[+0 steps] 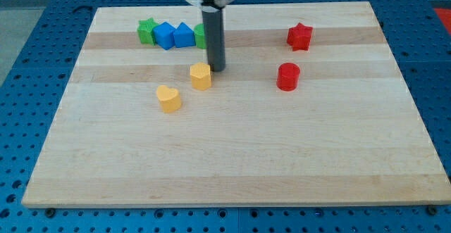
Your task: Push yellow hexagon to the yellow heart
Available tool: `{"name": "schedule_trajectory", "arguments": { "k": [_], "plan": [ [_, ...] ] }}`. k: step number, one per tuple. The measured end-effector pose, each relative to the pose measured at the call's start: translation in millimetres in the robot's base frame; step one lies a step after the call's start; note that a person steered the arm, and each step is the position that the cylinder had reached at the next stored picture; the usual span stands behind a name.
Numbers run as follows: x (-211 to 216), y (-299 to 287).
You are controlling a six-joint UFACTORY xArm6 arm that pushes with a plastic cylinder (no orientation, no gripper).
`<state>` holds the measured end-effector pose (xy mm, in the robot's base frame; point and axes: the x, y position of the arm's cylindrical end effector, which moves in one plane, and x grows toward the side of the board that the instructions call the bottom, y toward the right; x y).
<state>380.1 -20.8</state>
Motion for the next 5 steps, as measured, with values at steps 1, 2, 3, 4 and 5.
{"name": "schedule_trajectory", "arguments": {
  "k": [1, 2, 3, 4, 5],
  "plan": [
    [21, 6],
    [13, 5],
    [-2, -9],
    [-18, -30],
    [-13, -55]
  ]
}}
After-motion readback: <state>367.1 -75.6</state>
